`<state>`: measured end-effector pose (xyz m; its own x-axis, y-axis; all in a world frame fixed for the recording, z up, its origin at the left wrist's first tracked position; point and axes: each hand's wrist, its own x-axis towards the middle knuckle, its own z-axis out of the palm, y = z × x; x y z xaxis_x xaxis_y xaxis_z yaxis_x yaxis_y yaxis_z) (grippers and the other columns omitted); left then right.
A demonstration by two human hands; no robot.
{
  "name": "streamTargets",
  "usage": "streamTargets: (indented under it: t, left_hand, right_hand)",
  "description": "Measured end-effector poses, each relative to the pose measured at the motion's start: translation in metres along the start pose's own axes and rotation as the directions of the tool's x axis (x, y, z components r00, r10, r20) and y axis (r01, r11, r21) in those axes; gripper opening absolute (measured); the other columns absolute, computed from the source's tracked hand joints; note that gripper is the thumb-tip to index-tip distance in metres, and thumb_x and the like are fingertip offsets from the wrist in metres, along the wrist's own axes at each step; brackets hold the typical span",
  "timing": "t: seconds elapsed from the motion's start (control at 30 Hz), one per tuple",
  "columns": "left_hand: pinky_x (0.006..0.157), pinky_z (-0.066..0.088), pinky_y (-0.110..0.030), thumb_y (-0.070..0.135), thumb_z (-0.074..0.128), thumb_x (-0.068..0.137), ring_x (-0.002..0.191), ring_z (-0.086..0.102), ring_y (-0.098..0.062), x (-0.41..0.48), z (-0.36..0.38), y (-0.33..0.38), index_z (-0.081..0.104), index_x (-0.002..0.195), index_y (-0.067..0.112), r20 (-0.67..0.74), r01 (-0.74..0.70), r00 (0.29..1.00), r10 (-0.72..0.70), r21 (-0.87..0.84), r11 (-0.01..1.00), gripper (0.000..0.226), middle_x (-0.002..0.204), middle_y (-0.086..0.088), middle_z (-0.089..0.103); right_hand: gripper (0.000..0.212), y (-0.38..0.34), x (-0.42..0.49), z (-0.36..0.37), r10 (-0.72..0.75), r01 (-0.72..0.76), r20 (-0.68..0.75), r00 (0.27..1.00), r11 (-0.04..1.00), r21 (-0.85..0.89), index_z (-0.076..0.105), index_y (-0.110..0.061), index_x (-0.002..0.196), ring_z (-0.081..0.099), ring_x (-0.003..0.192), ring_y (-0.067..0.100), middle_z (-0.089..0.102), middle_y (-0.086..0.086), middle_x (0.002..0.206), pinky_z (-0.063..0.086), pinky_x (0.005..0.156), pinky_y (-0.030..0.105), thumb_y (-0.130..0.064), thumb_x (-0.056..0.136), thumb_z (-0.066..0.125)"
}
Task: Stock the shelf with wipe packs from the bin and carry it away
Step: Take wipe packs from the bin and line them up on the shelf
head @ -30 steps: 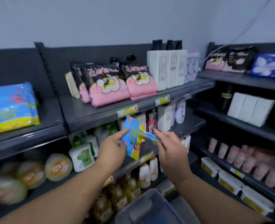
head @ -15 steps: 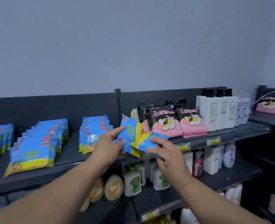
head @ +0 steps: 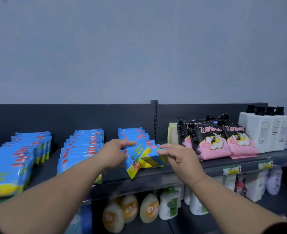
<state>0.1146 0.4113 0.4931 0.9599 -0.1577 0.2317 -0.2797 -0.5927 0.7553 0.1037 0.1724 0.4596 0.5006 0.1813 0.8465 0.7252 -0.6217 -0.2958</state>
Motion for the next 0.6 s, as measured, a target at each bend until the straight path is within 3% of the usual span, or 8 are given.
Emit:
streamTargets:
  t: [0.17,0.23,0.37,0.47,0.57,0.6]
  left_hand:
    - [0.093,0.044,-0.021,0.003,0.055,0.091,0.12,0.055,-0.013,0.013,-0.014,-0.001,0.058,0.129,0.034,0.156,-0.106,0.986,0.057,0.319,0.942,0.048,0.142,0.004,0.049]
    - [0.095,0.039,-0.016,0.002,0.055,0.091,0.12,0.055,-0.007,0.021,-0.01,-0.002,0.061,0.125,0.033,0.144,-0.135,0.985,0.091,0.329,0.935,0.046,0.137,0.01,0.053]
    - [0.073,0.034,-0.005,0.0,0.051,0.092,0.093,0.052,0.005,0.034,0.005,-0.007,0.067,0.114,0.036,0.011,-0.139,0.989,0.145,0.368,0.919,0.046,0.122,0.014,0.062]
    - [0.076,0.034,-0.004,-0.003,0.048,0.092,0.101,0.057,0.001,0.04,0.016,-0.01,0.066,0.117,0.032,-0.048,-0.133,0.986,0.159,0.339,0.931,0.047,0.125,0.013,0.062]
    - [0.069,0.039,-0.005,-0.005,0.043,0.091,0.088,0.058,-0.001,0.04,0.022,-0.009,0.065,0.12,0.025,-0.043,-0.097,0.992,0.115,0.3,0.949,0.048,0.129,0.007,0.059]
    - [0.074,0.039,-0.008,-0.003,0.043,0.092,0.095,0.057,-0.004,0.039,0.023,-0.008,0.064,0.12,0.025,-0.051,-0.099,0.991,0.12,0.301,0.948,0.045,0.133,0.006,0.056]
  right_hand:
    - [0.029,-0.002,0.012,0.005,-0.007,-0.004,-0.091,0.996,0.992,-0.122,0.078,-0.019,0.088,0.058,0.093,-0.004,0.07,-0.007,0.102,0.037,0.086,-0.002,0.003,0.078,0.062]
    - [0.031,0.0,0.013,0.004,0.002,-0.021,-0.116,0.993,0.986,-0.164,0.078,-0.022,0.089,0.061,0.093,0.001,0.071,-0.006,0.104,0.038,0.087,0.0,0.003,0.078,0.064]
    - [0.024,0.003,0.01,0.001,-0.064,0.039,-0.092,0.994,0.967,-0.25,0.077,-0.021,0.087,0.061,0.091,0.005,0.072,-0.002,0.103,0.037,0.089,0.0,-0.011,0.081,0.056]
    - [0.021,0.008,0.005,0.001,-0.127,0.107,-0.053,0.991,0.954,-0.279,0.076,-0.019,0.087,0.064,0.09,0.009,0.072,-0.001,0.104,0.044,0.087,0.01,-0.004,0.076,0.066]
    - [0.022,0.013,0.003,0.001,-0.174,0.158,-0.037,0.984,0.949,-0.273,0.076,-0.015,0.085,0.06,0.092,0.006,0.072,0.001,0.102,0.042,0.089,0.005,0.001,0.073,0.067]
    - [0.022,0.015,0.004,0.002,-0.177,0.159,-0.041,0.983,0.948,-0.275,0.076,-0.015,0.084,0.059,0.092,0.006,0.072,0.001,0.101,0.039,0.091,0.002,0.002,0.073,0.067]
